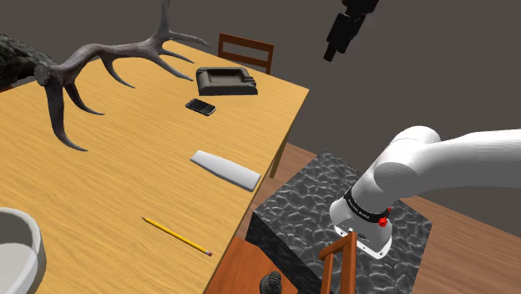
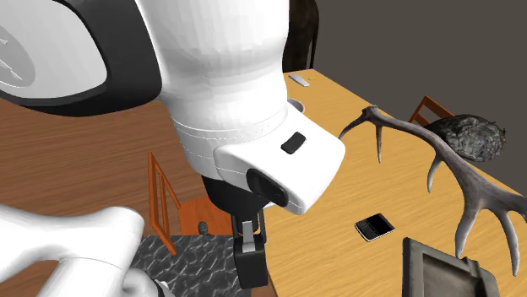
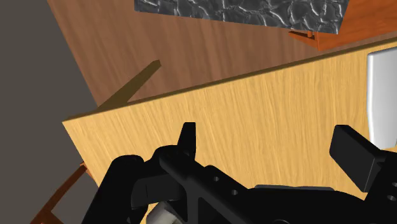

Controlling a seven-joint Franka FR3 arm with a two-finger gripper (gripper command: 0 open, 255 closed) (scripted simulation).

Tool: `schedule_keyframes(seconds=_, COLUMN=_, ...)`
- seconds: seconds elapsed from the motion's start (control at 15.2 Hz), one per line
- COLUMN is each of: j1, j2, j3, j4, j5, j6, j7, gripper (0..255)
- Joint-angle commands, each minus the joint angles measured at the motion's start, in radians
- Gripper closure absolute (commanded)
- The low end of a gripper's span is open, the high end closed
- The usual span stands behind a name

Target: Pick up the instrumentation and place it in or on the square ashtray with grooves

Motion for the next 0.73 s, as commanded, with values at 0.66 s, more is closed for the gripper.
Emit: schedule_keyframes(seconds=0.66, j1=0.082, j2=0.083, j3=0.161, j4=-0.157, j5=0.100, j6=0.228, j7=0.108, gripper=0)
